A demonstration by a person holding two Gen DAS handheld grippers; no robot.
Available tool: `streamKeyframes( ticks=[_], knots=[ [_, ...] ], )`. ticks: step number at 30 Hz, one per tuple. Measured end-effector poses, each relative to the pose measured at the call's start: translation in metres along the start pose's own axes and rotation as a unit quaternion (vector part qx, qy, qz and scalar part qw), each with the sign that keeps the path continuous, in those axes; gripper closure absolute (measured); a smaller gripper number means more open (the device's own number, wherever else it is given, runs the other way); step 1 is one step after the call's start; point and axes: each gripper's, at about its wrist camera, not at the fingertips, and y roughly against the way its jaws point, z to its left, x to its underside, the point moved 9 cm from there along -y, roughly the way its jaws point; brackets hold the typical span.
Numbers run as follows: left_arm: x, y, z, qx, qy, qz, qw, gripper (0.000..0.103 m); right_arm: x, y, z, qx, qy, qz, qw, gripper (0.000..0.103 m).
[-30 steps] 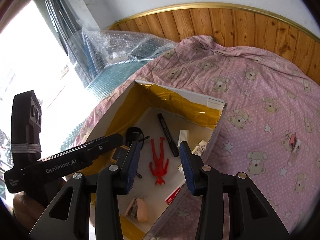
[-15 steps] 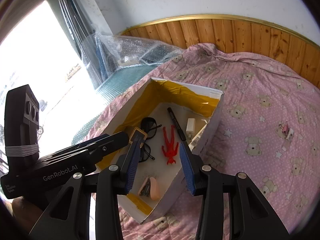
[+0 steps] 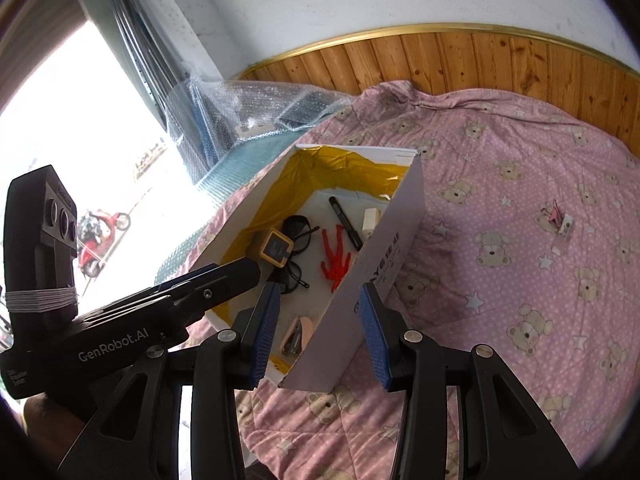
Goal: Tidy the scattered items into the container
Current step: 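Withdraw both tools from the box toward the pink clip and small bottle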
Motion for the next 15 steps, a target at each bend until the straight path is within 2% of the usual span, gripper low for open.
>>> streamKeyframes(
  ticks=[15],
  knots=[
    [0.049,0.003,-0.044,0.000,-0.035,0.017,0.9992,0.048,0.043,0.033,-0.041,-0.004,-0.045,-0.005,0.999,0.059]
  ],
)
